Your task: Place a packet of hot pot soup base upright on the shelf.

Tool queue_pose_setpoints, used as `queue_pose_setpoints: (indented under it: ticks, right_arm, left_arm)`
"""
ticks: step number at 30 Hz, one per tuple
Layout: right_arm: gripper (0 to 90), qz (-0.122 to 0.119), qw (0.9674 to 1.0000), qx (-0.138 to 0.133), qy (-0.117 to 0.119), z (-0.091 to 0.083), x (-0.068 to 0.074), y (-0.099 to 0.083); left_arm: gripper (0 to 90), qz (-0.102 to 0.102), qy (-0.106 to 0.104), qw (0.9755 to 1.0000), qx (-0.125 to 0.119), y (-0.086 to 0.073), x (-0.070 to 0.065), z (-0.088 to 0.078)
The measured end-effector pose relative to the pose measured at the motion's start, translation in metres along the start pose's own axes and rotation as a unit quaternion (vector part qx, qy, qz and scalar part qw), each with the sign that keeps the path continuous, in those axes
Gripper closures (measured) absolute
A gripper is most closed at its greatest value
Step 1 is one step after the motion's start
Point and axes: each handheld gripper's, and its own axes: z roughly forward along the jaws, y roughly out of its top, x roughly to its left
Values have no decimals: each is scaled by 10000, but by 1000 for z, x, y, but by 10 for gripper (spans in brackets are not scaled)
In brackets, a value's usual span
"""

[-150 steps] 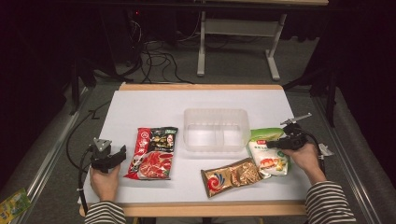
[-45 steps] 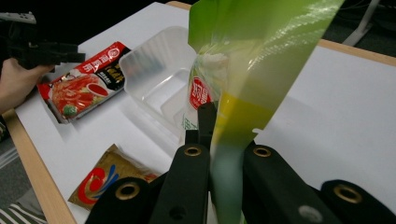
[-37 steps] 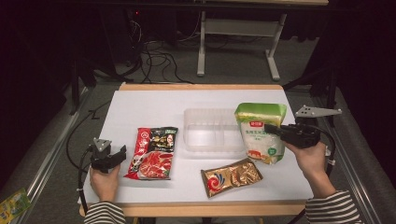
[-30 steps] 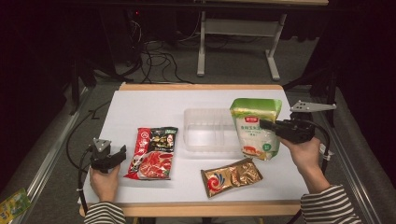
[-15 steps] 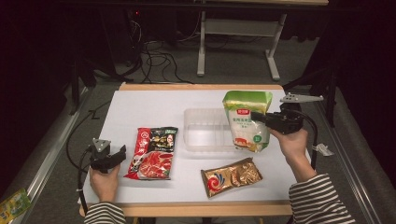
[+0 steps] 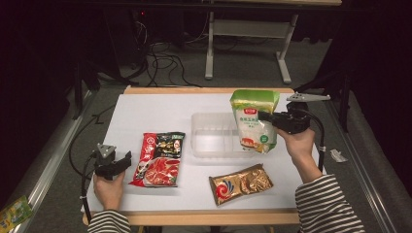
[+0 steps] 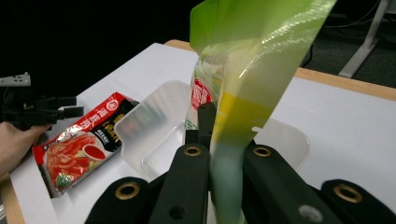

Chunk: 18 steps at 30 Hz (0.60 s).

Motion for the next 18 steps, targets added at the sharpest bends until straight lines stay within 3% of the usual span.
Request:
queue_pose_setpoints:
  ticks: [18]
  right_arm:
    - [900, 138, 9995, -165, -223, 11, -4, 13]
  left_arm:
    - [374, -1, 19, 10000, 57, 0, -1, 1]
